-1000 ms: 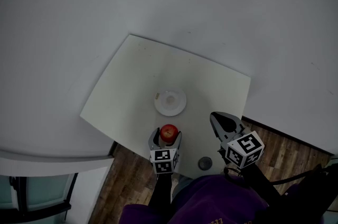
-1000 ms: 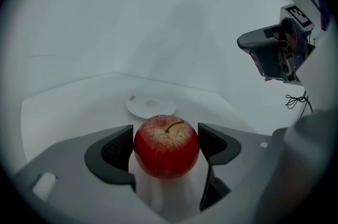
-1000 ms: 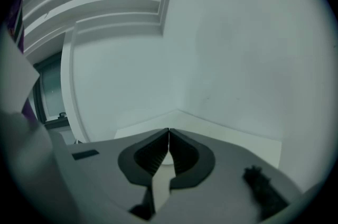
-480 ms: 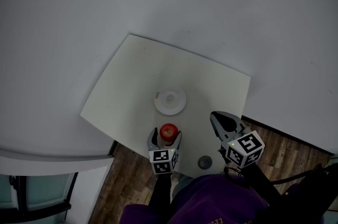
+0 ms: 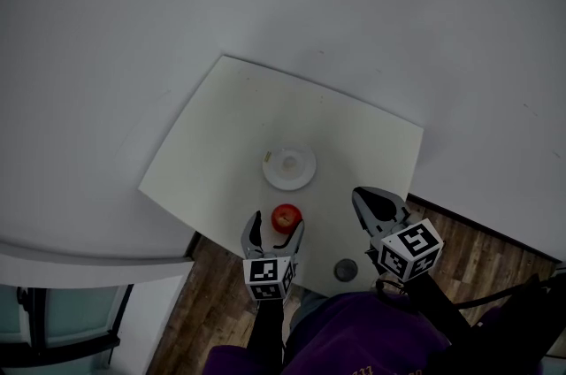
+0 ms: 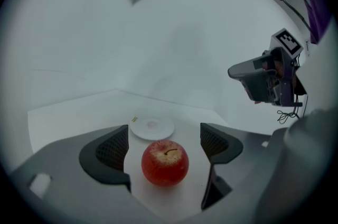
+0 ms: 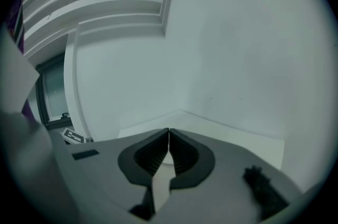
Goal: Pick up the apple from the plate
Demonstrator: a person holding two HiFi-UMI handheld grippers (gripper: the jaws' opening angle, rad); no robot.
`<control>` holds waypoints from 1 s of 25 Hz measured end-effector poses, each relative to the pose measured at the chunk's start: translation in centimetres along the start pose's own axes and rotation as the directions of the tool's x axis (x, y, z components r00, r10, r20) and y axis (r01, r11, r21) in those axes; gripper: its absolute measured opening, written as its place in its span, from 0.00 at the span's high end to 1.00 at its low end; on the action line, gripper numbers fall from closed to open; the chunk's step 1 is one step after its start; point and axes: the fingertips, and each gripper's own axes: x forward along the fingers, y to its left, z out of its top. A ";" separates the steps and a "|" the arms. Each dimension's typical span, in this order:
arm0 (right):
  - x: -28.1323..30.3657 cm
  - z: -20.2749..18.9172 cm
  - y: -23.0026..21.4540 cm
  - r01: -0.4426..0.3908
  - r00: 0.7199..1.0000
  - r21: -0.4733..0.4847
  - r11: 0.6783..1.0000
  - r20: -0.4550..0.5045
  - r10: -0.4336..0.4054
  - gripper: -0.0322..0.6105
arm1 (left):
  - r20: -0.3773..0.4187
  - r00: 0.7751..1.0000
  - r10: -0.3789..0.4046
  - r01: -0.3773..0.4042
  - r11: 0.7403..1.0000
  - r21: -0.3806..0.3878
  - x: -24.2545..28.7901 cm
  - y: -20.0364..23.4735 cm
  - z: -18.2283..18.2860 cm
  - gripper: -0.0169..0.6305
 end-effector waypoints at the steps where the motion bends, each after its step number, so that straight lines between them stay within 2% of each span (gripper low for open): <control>1: 0.0 0.0 0.1 -0.003 1.000 0.000 1.000 0.000 0.003 0.93 | 0.020 1.000 0.001 -0.001 1.000 -0.005 -0.3 0.1 0.6 0.33; 4: 0.1 0.0 0.3 -0.010 1.000 -0.001 1.000 0.001 0.010 0.93 | 0.087 0.996 0.004 -0.002 1.000 -0.019 -1.0 0.1 2.5 0.34; 7: 0.1 -0.1 0.6 -0.022 1.000 -0.001 1.000 -0.001 0.022 0.93 | 0.102 0.994 0.029 -0.030 1.000 0.009 -1.7 0.2 3.3 0.39; 9: 0.2 -0.1 0.8 -0.030 1.000 -0.002 1.000 -0.002 0.030 0.93 | 0.135 0.989 0.059 -0.062 0.998 0.017 -2.3 0.4 3.9 0.48; 12: 0.2 0.0 1.0 -0.038 0.999 -0.005 0.999 -0.003 0.038 0.93 | 0.179 0.978 0.106 -0.112 0.993 0.025 -3.4 0.5 4.7 0.74; 15: 0.3 -0.1 1.3 -0.048 0.999 -0.008 0.999 -0.005 0.048 0.93 | 0.194 0.971 0.139 -0.149 0.988 0.041 -4.3 0.7 5.0 0.85; 17: 0.3 -0.2 1.6 -0.055 0.998 -0.009 0.998 -0.007 0.055 0.93 | 0.214 0.966 0.147 -0.159 0.987 0.038 -4.9 0.7 5.4 0.96; 25: 0.3 -0.6 2.3 -0.075 0.997 -0.022 0.997 -0.024 0.074 0.93 | 0.242 0.955 0.171 -0.180 0.983 0.018 -6.3 0.4 6.2 0.96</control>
